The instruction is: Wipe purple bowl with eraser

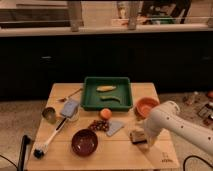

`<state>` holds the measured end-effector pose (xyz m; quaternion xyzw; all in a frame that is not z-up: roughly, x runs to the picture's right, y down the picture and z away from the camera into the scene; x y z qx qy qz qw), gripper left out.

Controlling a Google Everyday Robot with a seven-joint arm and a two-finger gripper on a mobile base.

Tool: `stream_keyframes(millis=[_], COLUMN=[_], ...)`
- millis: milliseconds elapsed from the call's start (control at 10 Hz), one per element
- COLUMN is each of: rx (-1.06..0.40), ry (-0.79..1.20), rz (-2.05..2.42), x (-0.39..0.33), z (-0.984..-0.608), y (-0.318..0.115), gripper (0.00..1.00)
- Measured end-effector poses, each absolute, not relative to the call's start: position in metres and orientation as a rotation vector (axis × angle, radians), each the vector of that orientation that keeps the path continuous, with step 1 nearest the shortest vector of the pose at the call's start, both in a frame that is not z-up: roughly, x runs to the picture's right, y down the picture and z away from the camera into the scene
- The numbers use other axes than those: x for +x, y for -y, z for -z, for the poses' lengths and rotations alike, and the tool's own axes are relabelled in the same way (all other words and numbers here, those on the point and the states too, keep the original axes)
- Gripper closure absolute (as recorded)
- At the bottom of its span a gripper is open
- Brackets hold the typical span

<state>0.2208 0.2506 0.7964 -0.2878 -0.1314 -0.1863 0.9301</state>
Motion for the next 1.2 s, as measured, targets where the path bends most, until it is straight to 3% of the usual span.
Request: stream_keyframes(millis=[1200], rx=[-0.609], ry=[0.311], rz=[0.352], x=[0.2151], z=[-0.7977], y=[-0.255], gripper=[0.2])
